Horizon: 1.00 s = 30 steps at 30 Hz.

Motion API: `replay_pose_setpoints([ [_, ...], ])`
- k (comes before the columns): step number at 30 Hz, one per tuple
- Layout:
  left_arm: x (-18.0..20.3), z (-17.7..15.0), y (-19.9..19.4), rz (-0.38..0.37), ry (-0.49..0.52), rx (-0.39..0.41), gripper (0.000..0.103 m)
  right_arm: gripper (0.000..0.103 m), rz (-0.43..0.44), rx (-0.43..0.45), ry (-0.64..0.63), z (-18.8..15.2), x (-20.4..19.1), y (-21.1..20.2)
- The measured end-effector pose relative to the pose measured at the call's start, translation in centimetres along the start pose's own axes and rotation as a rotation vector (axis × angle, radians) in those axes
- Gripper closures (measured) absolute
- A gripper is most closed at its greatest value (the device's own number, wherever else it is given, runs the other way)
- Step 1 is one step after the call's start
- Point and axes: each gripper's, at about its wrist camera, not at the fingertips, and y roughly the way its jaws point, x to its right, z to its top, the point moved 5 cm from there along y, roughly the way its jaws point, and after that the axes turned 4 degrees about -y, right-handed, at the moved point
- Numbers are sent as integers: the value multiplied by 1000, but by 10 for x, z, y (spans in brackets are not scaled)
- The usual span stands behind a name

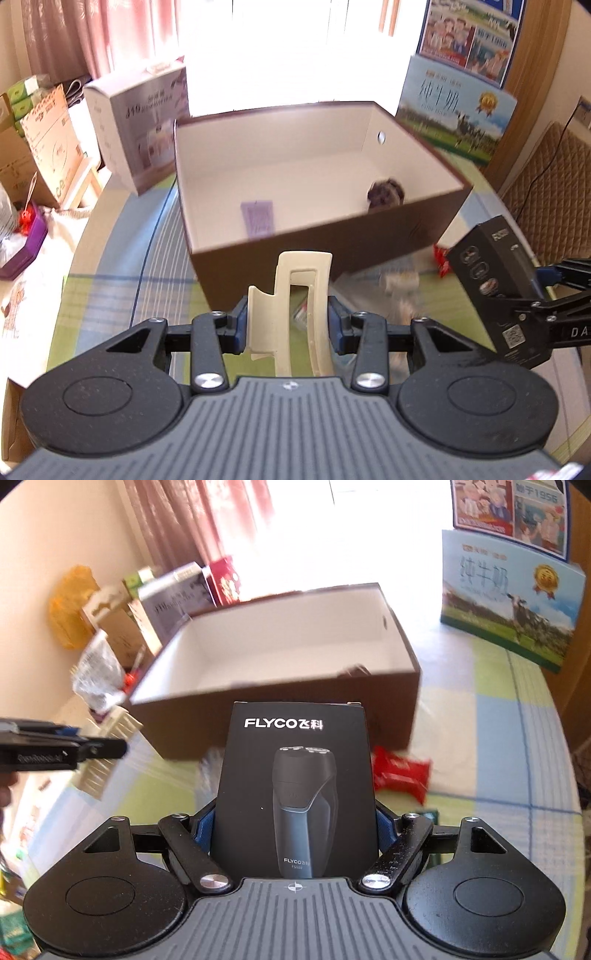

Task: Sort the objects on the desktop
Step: 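Carry the hair clip and FLYCO box into the brown box with both tools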

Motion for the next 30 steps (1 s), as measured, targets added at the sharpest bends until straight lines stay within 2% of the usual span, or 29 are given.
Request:
replay_pose_setpoints([
  [5,3,26,-4,-20,7,51,67,27,59,49,26,32,-3,0],
  [12,3,70,10,-44,-5,88,67,27,89,107,0,84,-9,11],
  [22,-8,116,67,-49,-92,40,67,27,73,93,34,142,10,71],
  [26,-17,126,91,-41,-130,5,67,27,61,57,50,150,22,100],
  [30,-24,125,115,-46,-170,-42,67,27,88,-1,98,151,31,130],
])
